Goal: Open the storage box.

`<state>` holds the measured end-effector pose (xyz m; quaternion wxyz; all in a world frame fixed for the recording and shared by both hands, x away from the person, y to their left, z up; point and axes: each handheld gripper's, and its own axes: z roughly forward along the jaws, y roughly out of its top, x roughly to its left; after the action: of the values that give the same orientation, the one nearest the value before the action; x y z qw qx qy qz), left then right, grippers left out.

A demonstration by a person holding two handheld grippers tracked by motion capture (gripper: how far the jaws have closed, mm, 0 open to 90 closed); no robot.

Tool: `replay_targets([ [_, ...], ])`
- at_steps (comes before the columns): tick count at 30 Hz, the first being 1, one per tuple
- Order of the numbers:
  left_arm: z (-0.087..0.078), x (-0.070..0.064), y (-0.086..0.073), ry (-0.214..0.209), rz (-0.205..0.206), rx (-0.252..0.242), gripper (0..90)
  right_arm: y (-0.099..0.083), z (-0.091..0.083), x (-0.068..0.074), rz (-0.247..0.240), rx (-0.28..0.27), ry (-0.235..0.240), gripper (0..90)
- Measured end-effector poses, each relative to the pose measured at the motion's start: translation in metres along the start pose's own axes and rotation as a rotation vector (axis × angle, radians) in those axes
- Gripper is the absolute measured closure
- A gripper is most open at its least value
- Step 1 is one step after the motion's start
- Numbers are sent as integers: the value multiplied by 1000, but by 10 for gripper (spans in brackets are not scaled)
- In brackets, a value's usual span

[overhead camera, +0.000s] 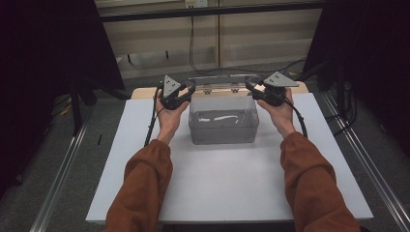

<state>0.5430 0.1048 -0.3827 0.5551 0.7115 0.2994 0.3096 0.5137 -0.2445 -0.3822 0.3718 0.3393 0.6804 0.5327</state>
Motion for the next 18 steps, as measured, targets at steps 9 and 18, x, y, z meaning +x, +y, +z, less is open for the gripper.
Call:
replay_targets([
  [9, 8, 6, 2, -8, 18, 14, 606, 5, 6, -5, 19, -1, 0, 617],
  [18, 17, 5, -3, -1, -27, 31, 681, 6, 10, -8, 26, 0, -3, 616],
])
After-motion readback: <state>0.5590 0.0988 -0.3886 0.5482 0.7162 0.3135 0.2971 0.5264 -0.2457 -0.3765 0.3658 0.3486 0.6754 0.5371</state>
